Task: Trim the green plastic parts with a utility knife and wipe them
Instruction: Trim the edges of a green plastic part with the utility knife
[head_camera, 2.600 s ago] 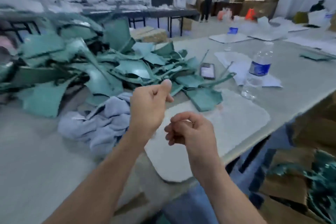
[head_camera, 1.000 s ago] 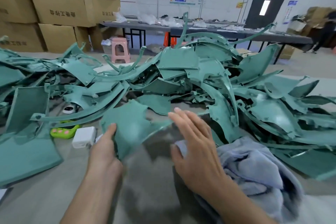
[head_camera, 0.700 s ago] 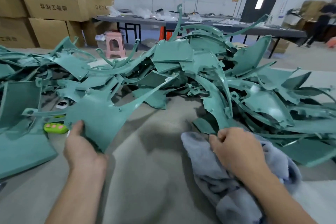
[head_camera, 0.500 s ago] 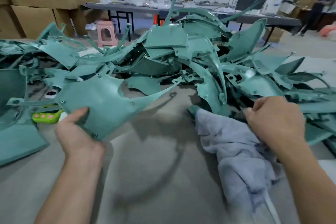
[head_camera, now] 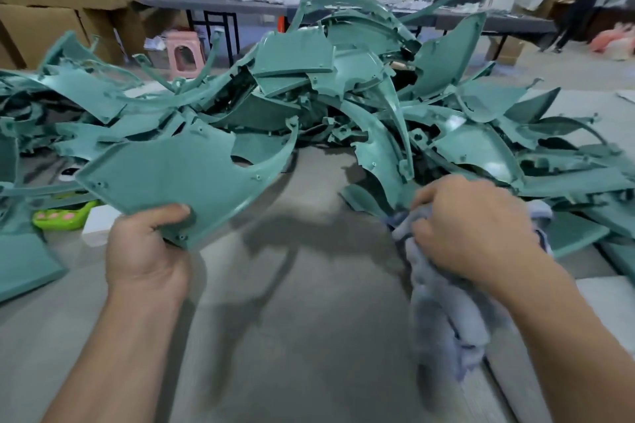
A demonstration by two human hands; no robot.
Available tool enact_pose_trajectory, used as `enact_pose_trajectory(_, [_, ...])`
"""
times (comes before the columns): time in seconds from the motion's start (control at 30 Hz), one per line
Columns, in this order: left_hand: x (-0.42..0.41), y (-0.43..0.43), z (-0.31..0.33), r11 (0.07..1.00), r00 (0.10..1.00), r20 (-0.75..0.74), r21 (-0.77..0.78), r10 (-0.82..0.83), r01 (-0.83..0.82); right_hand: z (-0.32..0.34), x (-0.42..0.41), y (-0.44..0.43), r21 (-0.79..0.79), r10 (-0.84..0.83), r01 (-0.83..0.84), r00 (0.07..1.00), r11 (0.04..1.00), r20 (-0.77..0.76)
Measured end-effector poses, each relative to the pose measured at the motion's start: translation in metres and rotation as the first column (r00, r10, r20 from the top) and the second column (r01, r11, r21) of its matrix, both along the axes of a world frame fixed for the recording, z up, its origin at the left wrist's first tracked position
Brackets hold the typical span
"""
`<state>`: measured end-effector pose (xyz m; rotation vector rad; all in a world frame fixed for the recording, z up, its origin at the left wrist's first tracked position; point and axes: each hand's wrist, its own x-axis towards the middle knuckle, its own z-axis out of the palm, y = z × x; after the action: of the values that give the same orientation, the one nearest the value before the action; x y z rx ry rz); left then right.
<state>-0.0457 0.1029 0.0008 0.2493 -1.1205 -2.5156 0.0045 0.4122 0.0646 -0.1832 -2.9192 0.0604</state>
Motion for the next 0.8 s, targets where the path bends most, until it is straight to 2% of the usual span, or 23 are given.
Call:
enact_pose_trajectory(0.07, [-0.002,0.003,0.0,0.997,1.0,-0.018,-0.077,0.017,-0.018,0.011,0.002,0.023,0.068,-0.22,0.229,0.969,0.971,-0.112])
enact_pose_trajectory(0.13, [-0.003,0.007,-0.001,0.982,0.999,-0.025,-0.182,0.042,-0.046,0.01,0.004,0.03,0.198,-0.294,0.303,0.953,0.932,-0.073])
enact_pose_trajectory(0.17, [-0.002,0.011,-0.002,0.971,0.998,-0.038,-0.232,0.043,-0.05,0.006,0.005,0.027,0.253,-0.247,0.246,0.969,0.936,-0.031])
enact_pose_trajectory(0.23, [0.002,0.017,-0.002,0.948,0.996,-0.088,-0.315,0.009,-0.037,-0.004,0.005,0.01,0.235,-0.003,0.009,1.0,0.972,-0.025])
enact_pose_trajectory(0.33, [0.008,0.023,-0.001,0.858,0.995,-0.099,-0.511,-0.004,-0.047,-0.011,0.013,-0.024,0.019,0.243,-0.244,0.955,0.97,-0.171])
enact_pose_trajectory(0.4, [0.01,0.024,-0.001,0.808,0.997,-0.069,-0.586,0.022,-0.058,-0.017,0.017,-0.032,0.053,0.242,-0.239,0.967,0.97,-0.075])
enact_pose_trajectory(0.47, [0.011,0.024,0.0,0.757,0.998,-0.033,-0.65,0.059,-0.066,-0.021,0.016,-0.02,0.138,0.174,-0.174,0.985,0.975,0.016])
enact_pose_trajectory(0.57, [0.014,0.023,-0.001,0.625,0.994,-0.032,-0.775,0.105,-0.091,-0.011,0.008,0.02,0.16,-0.046,0.045,0.999,0.986,0.005])
enact_pose_trajectory(0.67, [0.02,0.025,-0.003,0.46,0.99,-0.1,-0.877,0.104,-0.137,0.003,0.013,0.055,0.141,-0.305,0.295,0.95,0.945,0.057])
enact_pose_trajectory(0.73, [0.023,0.026,-0.007,0.349,0.985,-0.163,-0.921,0.058,-0.173,0.006,0.019,0.061,0.13,-0.322,0.305,0.936,0.944,0.142])
enact_pose_trajectory(0.8, [0.024,0.028,-0.012,0.213,0.976,-0.219,-0.953,-0.003,-0.214,0.004,0.023,0.054,-0.015,-0.17,0.172,0.98,0.985,0.1])
